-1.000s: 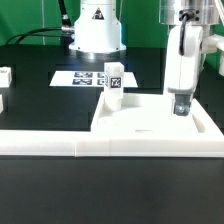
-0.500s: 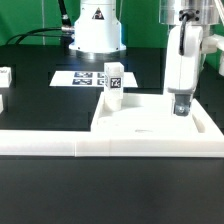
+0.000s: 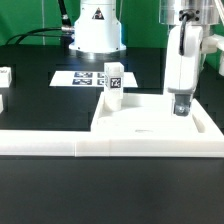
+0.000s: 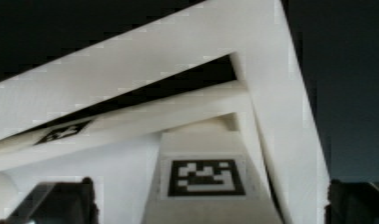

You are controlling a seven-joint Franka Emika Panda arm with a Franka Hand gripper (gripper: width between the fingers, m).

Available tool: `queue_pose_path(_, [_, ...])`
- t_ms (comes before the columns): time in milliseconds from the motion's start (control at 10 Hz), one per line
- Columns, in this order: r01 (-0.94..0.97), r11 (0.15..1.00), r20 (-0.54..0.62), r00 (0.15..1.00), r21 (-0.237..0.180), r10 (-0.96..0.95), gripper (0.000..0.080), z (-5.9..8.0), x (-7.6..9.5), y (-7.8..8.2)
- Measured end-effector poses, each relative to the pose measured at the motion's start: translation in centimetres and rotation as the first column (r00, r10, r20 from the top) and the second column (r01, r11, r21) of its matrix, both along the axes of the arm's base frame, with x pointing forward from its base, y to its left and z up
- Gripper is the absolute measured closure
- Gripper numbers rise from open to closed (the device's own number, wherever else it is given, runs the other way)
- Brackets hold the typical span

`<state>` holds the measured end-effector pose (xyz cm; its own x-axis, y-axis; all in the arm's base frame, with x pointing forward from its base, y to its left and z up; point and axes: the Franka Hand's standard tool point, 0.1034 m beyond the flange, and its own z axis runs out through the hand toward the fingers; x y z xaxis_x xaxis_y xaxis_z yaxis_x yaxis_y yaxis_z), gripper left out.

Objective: Assemble square table

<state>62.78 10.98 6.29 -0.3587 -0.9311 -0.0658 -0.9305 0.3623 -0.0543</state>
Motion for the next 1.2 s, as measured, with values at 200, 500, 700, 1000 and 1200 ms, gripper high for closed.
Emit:
queue_pose_path(200, [0.000, 1.000, 0.000, 1.000, 0.000, 0.000, 0.0150, 0.0, 0.0, 0.0])
queue_pose_path(500, [0.000, 1.000, 0.000, 1.000, 0.000, 0.000, 0.0150, 0.0, 0.0, 0.0])
queue_pose_path(700, [-0.011, 1.000, 0.004, 1.000, 0.000, 0.011, 0.0150, 0.2, 0.1, 0.0])
queue_pose_path(1000, [-0.185, 0.983, 0.078, 0.980, 0.010, 0.184, 0.0150, 4.5, -1.3, -2.6])
queue_pose_path(1200, [-0.349, 0.937, 0.111, 0.930, -0.022, 0.350, 0.0150, 6.7, -1.4, -4.5])
